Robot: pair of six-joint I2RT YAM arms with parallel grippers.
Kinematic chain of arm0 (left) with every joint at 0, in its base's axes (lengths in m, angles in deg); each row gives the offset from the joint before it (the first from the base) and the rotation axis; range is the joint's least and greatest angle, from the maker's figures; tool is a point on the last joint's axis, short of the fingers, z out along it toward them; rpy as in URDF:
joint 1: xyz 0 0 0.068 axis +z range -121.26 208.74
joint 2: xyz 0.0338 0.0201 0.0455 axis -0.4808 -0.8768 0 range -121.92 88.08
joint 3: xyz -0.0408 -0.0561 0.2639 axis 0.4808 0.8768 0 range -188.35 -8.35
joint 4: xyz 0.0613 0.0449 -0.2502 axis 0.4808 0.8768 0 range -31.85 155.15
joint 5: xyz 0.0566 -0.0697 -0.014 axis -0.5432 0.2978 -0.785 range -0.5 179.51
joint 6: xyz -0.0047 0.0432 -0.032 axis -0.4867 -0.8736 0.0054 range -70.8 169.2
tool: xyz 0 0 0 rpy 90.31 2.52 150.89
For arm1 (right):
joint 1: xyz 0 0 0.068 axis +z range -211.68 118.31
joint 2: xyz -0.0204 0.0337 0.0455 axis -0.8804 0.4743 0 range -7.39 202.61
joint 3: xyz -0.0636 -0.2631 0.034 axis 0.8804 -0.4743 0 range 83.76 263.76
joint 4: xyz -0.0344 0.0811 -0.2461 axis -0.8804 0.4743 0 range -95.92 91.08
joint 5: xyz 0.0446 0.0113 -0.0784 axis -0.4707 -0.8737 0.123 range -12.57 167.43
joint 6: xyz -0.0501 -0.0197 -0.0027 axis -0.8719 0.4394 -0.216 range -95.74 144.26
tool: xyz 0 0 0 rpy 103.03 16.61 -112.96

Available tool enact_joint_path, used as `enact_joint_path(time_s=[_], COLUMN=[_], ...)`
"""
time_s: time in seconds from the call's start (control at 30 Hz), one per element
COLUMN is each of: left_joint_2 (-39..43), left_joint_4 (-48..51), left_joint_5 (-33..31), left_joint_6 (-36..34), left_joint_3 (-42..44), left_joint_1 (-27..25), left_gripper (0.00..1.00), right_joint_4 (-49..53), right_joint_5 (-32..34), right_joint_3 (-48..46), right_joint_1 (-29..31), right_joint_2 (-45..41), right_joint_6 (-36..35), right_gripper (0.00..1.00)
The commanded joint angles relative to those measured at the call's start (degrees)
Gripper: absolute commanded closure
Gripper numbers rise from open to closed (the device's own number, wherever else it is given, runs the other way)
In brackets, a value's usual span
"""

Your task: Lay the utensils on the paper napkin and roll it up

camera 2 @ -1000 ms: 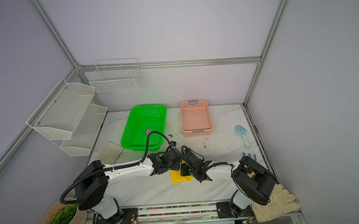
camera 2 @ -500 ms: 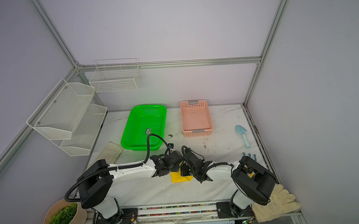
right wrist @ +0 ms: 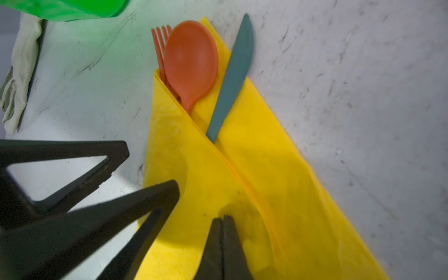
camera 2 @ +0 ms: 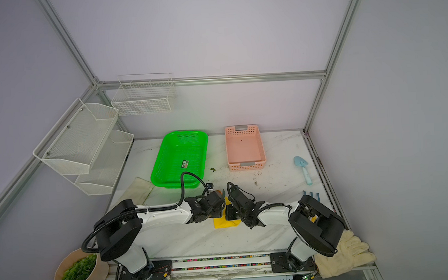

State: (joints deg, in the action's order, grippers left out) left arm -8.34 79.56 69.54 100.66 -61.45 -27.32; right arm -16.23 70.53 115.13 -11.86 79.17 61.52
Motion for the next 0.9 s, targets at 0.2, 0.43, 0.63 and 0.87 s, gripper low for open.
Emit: enact_joint_path(time_s=[0.2, 0.43, 0.63, 0.87], left_joint_2=[-2.87, -4.39, -6.79, -8.09], left_joint_4=[-4.2, -6.23, -5.9, -2.53], left_joint_5=[1.94, 3.4, 4.81, 3.28], left_joint_6=[-1.01, -0.75, -1.72, -1.09], left_joint_3=[-0.42, -0.69, -2.01, -2.1], left_joint_1=[2.22, 2.55, 2.56, 2.14], left_gripper=[0.32, 0.32, 0.32, 0.33], right_joint_4=[6.88, 6.03, 5.38, 5.34], right_joint_5=[-2.06, -2.25, -2.47, -2.39], right_joint_3=[-3.82, -3.96, -4.17, -4.44], right_joint_1=[0.41, 0.35, 0.35, 0.25], right_joint_2=[1.61, 2.54, 3.27, 2.21], right_joint_6=[1.85, 1.79, 1.88, 2.05], right_gripper=[1.0, 1.0, 1.0, 1.0])
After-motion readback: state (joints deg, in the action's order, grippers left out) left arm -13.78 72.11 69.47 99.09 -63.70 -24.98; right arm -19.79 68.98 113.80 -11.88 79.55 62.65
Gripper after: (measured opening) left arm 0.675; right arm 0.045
